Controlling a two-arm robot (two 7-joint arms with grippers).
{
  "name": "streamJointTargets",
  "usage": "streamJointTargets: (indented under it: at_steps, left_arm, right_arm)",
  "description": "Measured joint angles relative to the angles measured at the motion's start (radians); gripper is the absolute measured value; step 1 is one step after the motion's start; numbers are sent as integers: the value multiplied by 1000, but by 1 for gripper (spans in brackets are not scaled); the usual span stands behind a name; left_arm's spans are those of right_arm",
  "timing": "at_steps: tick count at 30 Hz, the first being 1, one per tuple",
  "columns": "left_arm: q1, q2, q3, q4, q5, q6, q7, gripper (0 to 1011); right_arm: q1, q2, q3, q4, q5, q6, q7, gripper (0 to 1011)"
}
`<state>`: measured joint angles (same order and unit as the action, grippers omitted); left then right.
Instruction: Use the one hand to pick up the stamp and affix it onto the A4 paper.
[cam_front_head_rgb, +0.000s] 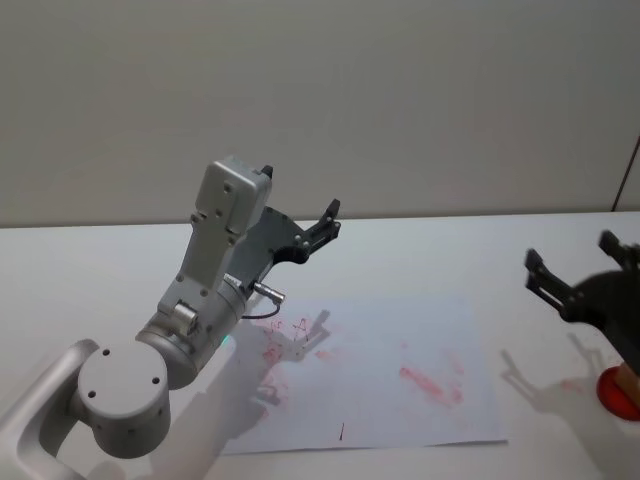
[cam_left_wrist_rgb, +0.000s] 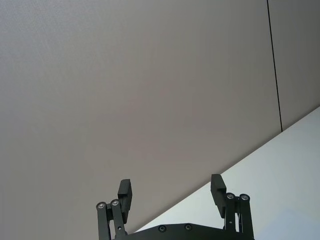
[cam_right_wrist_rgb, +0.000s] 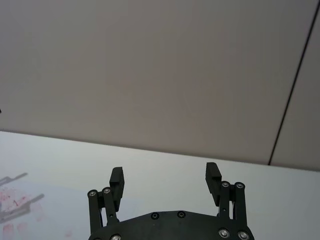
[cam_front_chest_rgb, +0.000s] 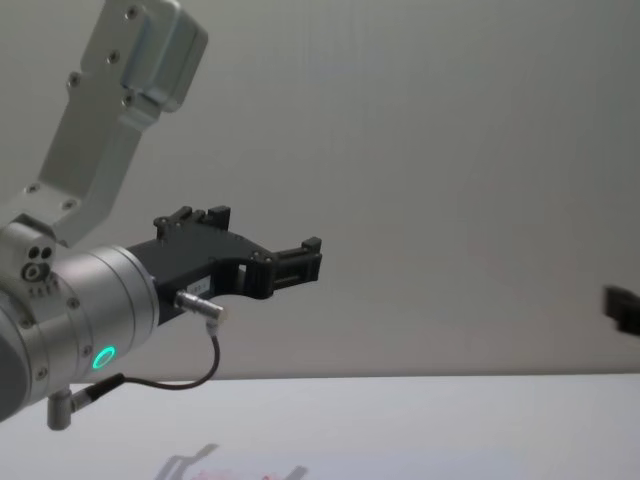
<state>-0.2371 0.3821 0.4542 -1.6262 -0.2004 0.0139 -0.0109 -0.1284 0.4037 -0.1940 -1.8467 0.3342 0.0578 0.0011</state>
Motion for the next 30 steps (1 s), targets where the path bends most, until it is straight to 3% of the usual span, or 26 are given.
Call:
streamJointTargets:
  at_steps: [14,30]
  left_arm:
    - [0,0,0,0,0,0,0,1001]
    - [0,0,0,0,0,0,0,1001]
  right_arm:
    - [-212,108,62,-114,44,20,-138,1001]
    - [-296,143,98,-142,40,61,-185,1001]
